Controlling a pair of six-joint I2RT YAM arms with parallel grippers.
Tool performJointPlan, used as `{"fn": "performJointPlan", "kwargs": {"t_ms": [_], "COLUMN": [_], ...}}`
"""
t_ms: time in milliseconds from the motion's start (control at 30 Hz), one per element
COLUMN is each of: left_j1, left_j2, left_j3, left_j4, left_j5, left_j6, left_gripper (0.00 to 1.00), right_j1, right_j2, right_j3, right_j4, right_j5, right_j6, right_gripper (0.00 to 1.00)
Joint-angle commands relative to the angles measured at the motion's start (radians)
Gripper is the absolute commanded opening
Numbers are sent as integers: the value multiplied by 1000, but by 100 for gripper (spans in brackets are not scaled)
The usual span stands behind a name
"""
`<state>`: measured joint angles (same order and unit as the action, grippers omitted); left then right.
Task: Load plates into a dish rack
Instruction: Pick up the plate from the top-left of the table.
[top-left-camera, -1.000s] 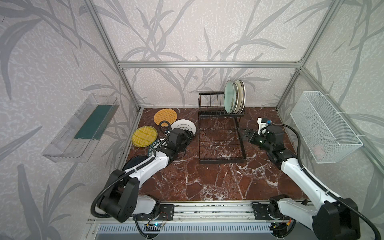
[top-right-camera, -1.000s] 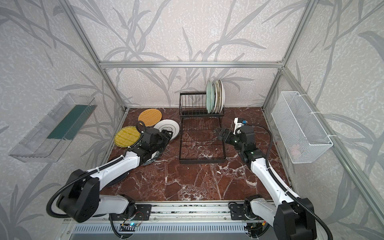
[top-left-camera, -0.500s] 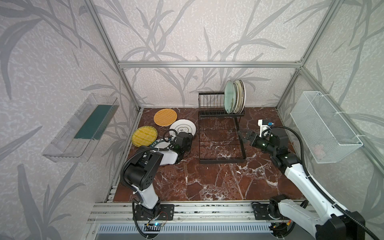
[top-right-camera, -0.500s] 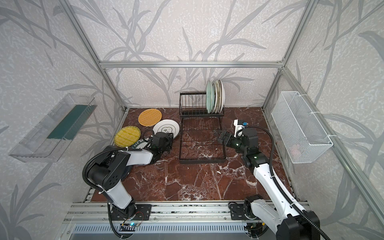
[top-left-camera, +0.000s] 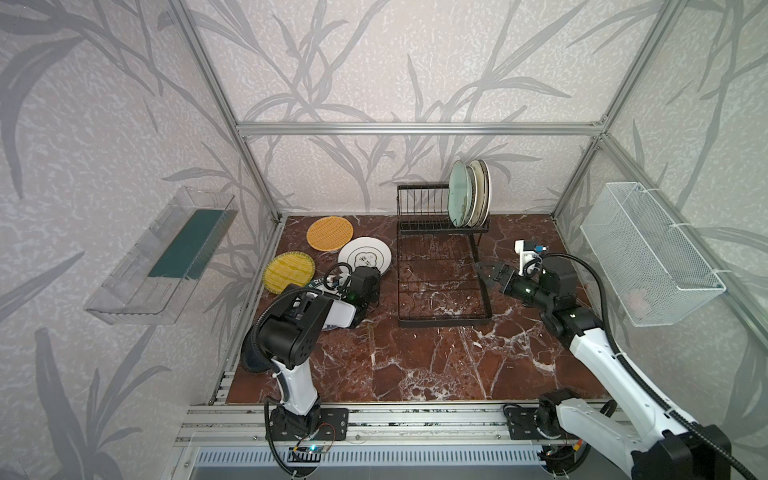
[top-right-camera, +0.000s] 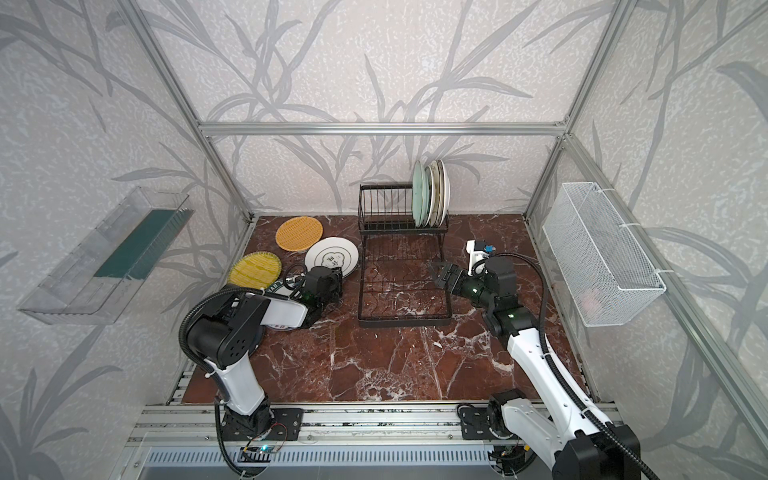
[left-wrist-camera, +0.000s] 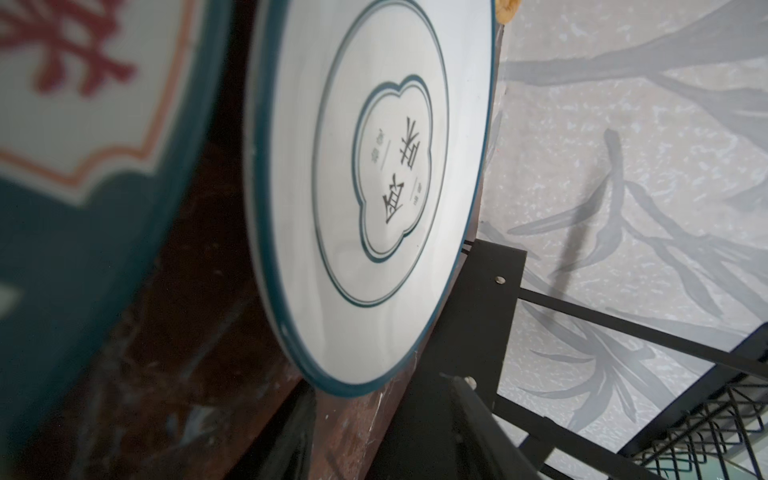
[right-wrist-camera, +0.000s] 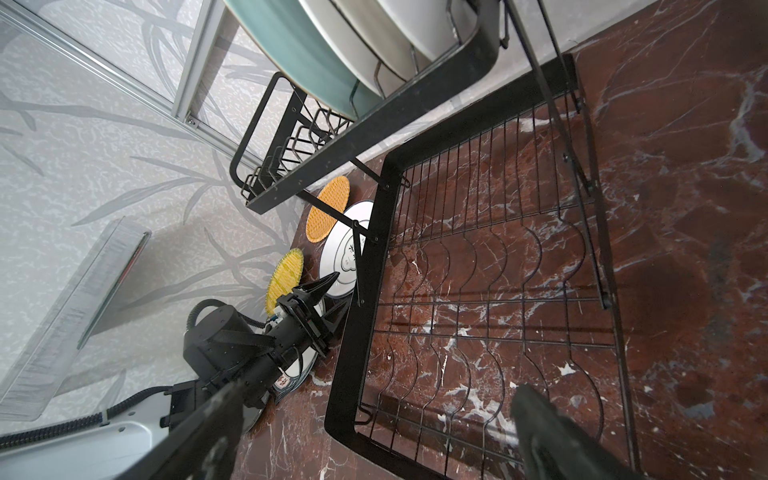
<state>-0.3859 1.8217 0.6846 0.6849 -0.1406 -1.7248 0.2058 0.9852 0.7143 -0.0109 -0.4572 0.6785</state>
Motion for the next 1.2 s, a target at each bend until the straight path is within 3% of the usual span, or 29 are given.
{"fn": "performJointPlan", "kwargs": {"t_ms": [0,167,400,833,1167], "left_j1": [6,12,21,33,38], "left_j2": [4,-11,36,63,82], "left_j3": [-14,-1,15,32,39], "left_j4": [7,-35,-22,-43,-27], "left_j5": [-8,-3,4,12,27], "left_j6": [-44,-36,-69,-82,-92], "left_gripper": [53,58,52,35,14], "right_j1": [6,6,6,6,6], "right_j2": [-21,-17,-23,-37,-48], "right_j3": [-15,-33,-28,-33,-43], "right_j4": [-1,17,2,-17,-26], "right_j5": [-18,-19,-11,5,12], "right_j6": [4,26,23,23,24], "right_gripper": [99,99,99,99,99]}}
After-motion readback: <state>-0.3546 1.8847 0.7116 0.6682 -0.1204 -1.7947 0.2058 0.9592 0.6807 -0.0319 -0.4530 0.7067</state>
